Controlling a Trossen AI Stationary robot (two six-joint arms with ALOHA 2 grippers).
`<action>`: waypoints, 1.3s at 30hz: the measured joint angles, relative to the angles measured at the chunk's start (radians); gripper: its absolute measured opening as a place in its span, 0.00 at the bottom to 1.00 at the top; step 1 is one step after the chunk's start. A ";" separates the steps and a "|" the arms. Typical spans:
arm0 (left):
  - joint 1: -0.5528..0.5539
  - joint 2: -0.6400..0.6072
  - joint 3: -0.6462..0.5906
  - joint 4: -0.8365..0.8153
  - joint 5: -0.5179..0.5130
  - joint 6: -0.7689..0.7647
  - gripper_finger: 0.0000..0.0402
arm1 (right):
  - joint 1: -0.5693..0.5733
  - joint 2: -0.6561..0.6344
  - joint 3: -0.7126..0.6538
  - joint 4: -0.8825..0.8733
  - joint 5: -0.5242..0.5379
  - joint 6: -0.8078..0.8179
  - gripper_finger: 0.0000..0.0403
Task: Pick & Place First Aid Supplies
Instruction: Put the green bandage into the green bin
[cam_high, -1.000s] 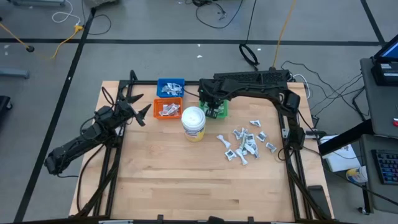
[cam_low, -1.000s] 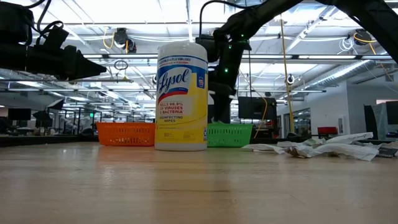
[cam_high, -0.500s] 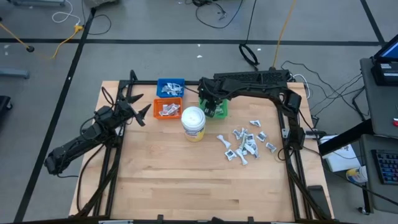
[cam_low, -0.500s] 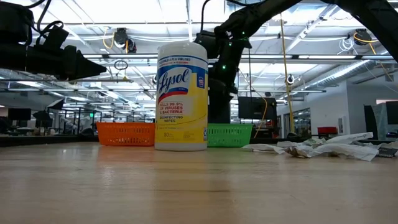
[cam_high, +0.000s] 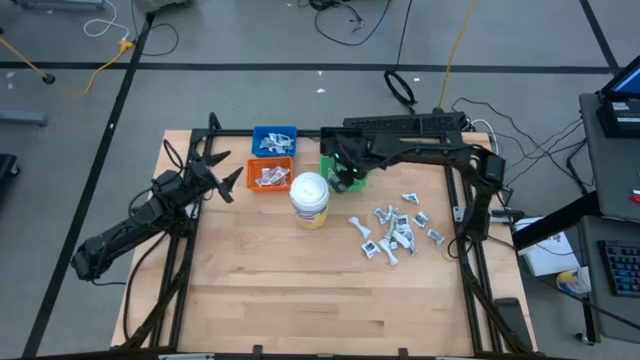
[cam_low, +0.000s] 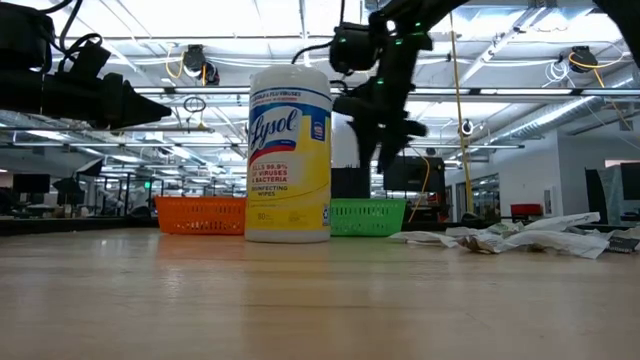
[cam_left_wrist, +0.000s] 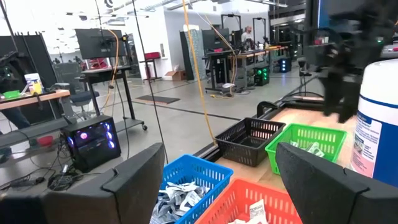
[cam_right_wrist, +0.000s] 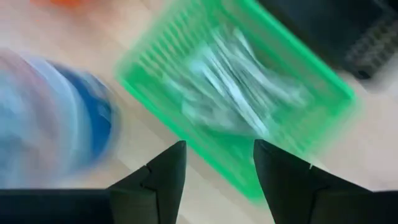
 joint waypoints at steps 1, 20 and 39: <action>0.000 0.000 0.000 0.000 0.000 0.000 0.77 | 0.012 -0.018 -0.028 -0.004 0.003 0.027 0.45; 0.000 0.000 0.000 0.001 0.000 0.000 0.77 | 0.328 -0.282 -0.444 0.022 -0.090 0.588 0.45; 0.000 0.000 0.000 0.000 0.000 0.000 0.77 | 0.606 -0.282 -0.596 0.135 -0.205 0.902 0.45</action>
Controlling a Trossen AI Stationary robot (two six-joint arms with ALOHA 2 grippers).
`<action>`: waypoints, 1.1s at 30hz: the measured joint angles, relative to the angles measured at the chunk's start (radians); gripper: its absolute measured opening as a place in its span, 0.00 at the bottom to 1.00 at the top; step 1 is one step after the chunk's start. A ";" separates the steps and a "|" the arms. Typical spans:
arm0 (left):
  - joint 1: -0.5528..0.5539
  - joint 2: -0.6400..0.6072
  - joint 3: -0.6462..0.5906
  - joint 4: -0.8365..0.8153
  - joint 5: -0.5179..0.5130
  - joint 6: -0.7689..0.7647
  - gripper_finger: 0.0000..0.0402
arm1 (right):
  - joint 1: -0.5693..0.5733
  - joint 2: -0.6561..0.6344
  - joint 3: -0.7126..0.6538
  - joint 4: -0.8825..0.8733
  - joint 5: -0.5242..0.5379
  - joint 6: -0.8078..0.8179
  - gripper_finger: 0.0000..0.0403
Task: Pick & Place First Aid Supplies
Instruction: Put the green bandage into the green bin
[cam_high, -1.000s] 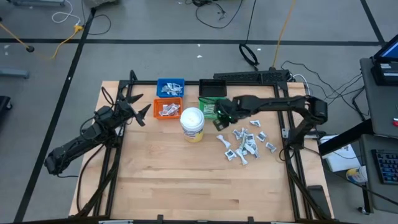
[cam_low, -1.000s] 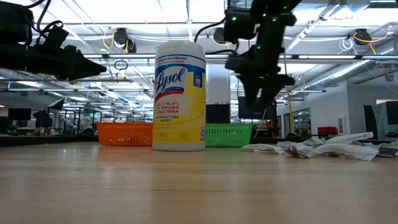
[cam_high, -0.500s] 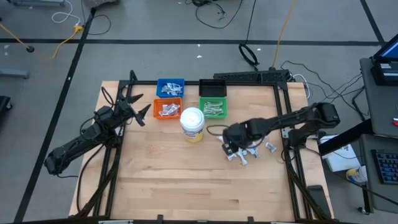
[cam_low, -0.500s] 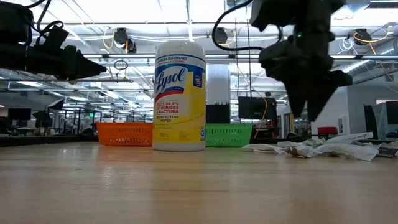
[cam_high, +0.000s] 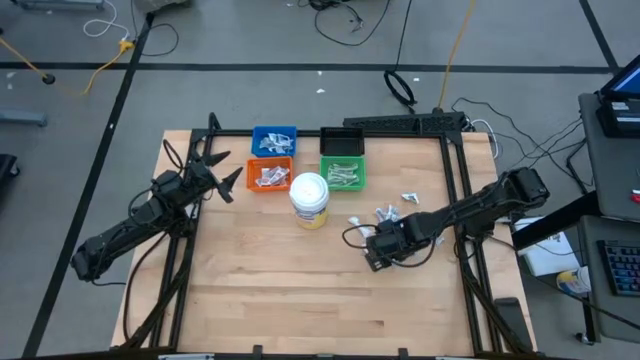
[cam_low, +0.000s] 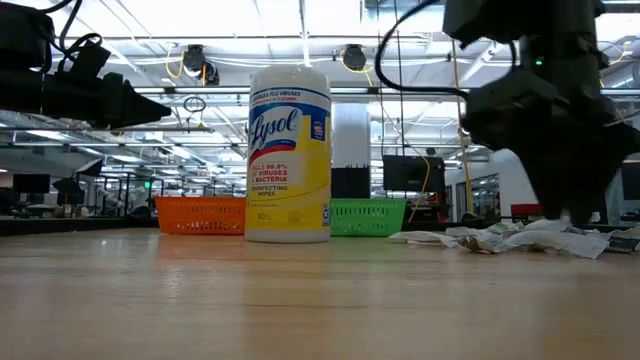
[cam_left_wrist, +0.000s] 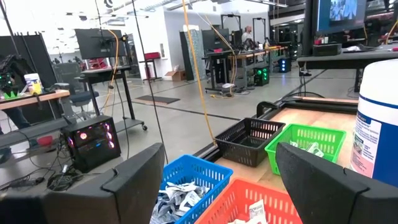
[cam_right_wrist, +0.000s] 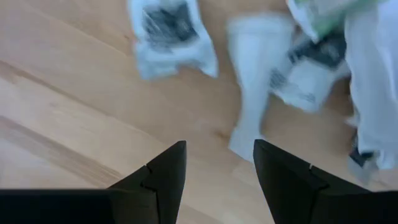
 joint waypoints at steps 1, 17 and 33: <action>0.000 0.000 0.000 0.000 0.000 0.000 0.77 | 0.004 0.000 -0.009 -0.001 -0.006 0.006 0.45; 0.000 0.000 0.000 0.000 0.000 0.000 0.77 | 0.006 0.000 -0.071 0.071 -0.008 -0.018 0.13; 0.000 0.000 0.000 0.000 0.000 0.000 0.77 | -0.053 0.000 0.079 -0.112 -0.001 -0.298 0.00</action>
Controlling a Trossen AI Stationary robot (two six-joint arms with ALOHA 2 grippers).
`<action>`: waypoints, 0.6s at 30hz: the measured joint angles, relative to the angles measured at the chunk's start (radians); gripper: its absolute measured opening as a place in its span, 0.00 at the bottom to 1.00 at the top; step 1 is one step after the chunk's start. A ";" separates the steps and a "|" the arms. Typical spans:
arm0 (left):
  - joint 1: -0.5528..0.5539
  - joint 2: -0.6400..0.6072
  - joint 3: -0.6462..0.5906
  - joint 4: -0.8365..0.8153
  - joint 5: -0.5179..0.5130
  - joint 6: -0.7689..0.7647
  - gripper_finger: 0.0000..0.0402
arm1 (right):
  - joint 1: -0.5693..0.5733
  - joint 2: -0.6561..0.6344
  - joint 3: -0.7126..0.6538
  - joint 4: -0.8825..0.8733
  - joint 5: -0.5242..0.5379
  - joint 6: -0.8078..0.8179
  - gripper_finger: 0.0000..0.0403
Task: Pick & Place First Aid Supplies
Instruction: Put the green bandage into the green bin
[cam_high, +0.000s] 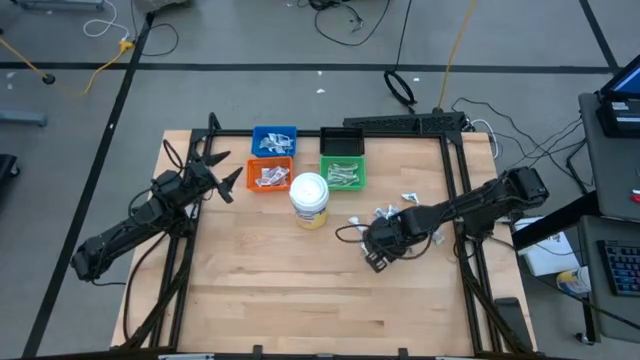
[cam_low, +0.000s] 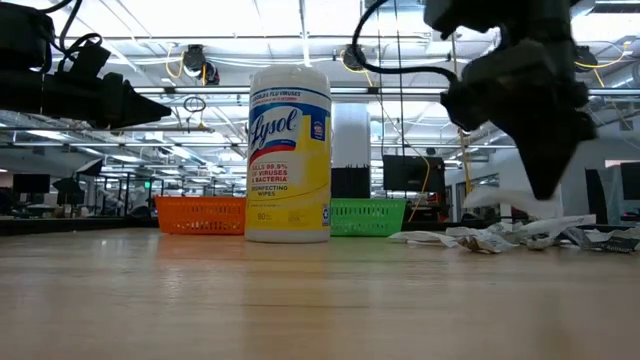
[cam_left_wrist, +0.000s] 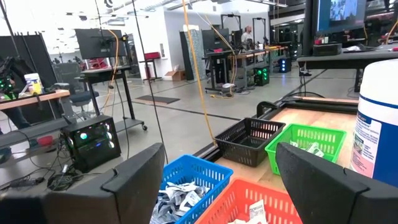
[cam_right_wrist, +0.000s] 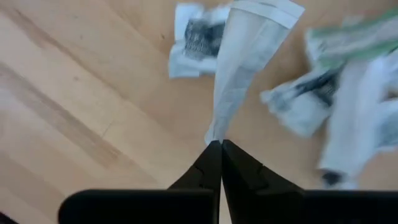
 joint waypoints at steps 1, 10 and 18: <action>0.000 0.000 0.000 0.000 0.000 0.000 0.77 | -0.018 0.000 0.015 -0.027 0.001 -0.039 0.00; 0.000 0.000 0.000 0.000 0.000 0.000 0.77 | -0.208 0.000 0.124 -0.171 0.063 -0.488 0.00; 0.000 0.000 0.000 0.000 0.000 0.000 0.77 | -0.377 0.027 0.210 -0.152 0.158 -0.935 0.00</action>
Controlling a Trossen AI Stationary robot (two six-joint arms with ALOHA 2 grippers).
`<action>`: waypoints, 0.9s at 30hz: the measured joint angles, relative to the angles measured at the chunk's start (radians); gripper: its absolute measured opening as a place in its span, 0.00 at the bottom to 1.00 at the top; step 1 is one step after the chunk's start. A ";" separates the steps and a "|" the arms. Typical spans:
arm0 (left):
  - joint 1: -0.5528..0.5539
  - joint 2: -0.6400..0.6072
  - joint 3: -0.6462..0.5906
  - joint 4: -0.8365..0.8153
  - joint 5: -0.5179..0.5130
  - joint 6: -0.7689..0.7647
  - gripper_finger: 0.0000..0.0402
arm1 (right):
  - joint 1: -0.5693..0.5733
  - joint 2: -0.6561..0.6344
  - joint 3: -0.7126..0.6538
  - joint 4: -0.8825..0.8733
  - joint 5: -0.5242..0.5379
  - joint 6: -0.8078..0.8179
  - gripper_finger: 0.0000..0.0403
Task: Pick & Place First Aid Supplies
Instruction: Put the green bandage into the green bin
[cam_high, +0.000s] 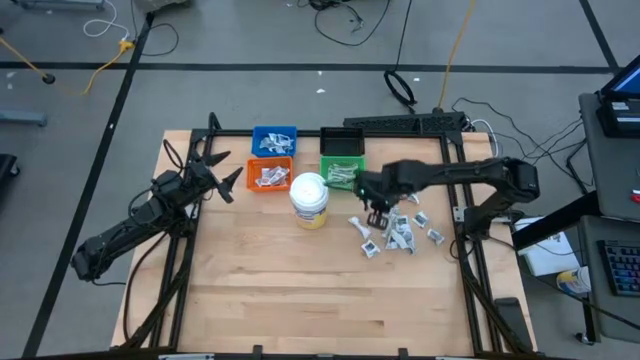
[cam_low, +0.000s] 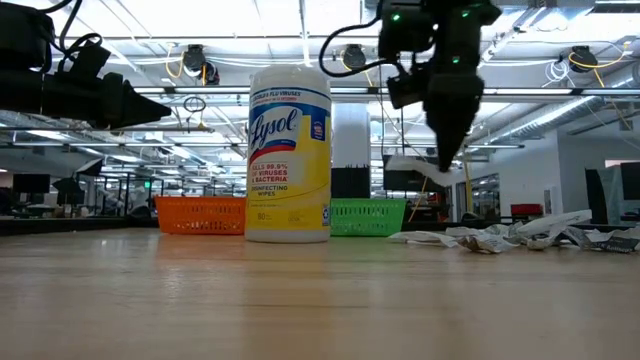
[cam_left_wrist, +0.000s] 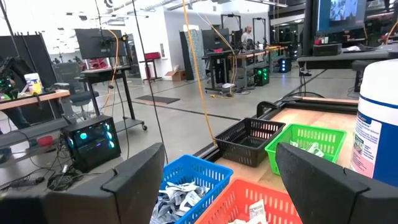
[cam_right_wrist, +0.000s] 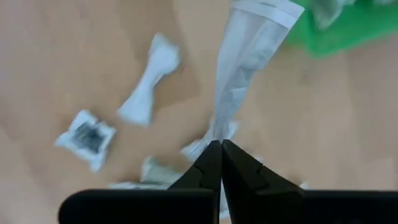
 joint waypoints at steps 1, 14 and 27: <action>0.000 0.000 0.000 0.000 0.000 0.000 0.77 | -0.020 0.008 0.010 0.009 0.000 -0.047 0.00; 0.000 0.000 0.000 0.000 0.000 0.000 0.77 | -0.205 0.176 0.137 0.245 0.000 -0.428 0.00; 0.000 0.000 0.000 0.000 0.000 0.000 0.77 | -0.273 0.245 0.146 0.378 0.027 -0.653 0.00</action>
